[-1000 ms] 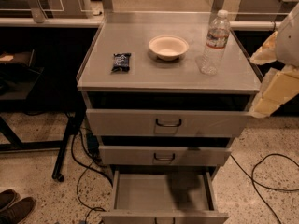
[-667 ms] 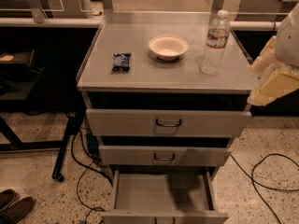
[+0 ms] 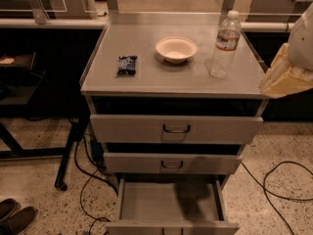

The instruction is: Close bottom drawer

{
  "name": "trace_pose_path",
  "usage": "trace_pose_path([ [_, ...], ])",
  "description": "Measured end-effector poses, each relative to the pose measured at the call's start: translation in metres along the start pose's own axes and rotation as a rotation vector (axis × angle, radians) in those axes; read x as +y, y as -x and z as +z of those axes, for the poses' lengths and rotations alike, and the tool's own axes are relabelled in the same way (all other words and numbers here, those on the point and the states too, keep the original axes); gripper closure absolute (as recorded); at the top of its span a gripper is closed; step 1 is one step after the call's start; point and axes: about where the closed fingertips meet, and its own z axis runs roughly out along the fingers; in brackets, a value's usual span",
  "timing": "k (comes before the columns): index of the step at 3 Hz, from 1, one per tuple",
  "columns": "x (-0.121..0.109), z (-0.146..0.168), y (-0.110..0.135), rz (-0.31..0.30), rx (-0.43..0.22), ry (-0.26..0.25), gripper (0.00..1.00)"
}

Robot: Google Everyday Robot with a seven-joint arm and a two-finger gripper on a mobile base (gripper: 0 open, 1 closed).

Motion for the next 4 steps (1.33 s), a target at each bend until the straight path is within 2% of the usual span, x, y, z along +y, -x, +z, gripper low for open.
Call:
trace_pose_path([
  [1, -0.007, -0.004, -0.009, 0.010, 0.025, -0.040, 1.00],
  [2, -0.003, 0.020, -0.042, 0.053, 0.081, -0.040, 1.00],
  [3, 0.018, 0.062, -0.077, 0.099, 0.104, 0.018, 1.00],
  [4, 0.051, 0.125, -0.107, 0.132, 0.109, 0.149, 1.00],
])
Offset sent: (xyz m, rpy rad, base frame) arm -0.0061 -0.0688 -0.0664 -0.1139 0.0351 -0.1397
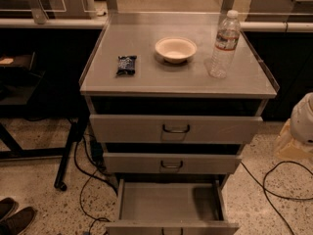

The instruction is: Close bottom drawer

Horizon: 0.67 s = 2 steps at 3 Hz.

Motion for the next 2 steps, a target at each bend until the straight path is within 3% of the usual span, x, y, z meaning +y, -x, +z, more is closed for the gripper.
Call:
trace_pose_path([
  [2, 0.0052, 0.0089, -0.0006, 0.006, -0.009, 0.027, 1.00],
])
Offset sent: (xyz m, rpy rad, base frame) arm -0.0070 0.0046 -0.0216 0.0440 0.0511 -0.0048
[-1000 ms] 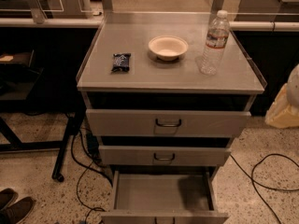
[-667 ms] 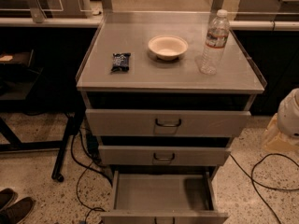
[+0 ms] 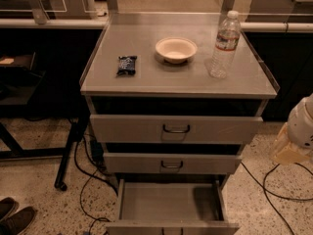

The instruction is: Close bottom drawer

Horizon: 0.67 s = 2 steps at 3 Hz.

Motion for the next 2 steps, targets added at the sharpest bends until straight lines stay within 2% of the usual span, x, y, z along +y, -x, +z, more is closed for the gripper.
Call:
trace_pose_path([
  [1, 0.010, 0.036, 0.000, -0.011, 0.010, 0.019, 1.00],
  [2, 0.033, 0.116, 0.000, -0.027, 0.044, 0.090, 1.00],
])
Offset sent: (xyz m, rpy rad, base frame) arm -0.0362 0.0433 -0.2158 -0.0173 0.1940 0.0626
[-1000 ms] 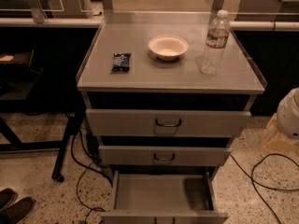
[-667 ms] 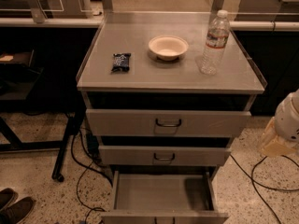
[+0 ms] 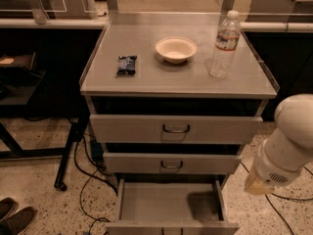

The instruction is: Close bottom drawer

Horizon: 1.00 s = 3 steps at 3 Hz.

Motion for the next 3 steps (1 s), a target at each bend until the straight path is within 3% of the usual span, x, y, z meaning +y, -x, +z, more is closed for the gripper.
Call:
trace_pose_path([
  [1, 0.007, 0.056, 0.005, 0.015, 0.013, 0.078, 1.00],
  [2, 0.007, 0.057, 0.005, 0.016, 0.013, 0.078, 1.00],
  [3, 0.018, 0.090, 0.002, 0.040, 0.031, 0.131, 1.00],
])
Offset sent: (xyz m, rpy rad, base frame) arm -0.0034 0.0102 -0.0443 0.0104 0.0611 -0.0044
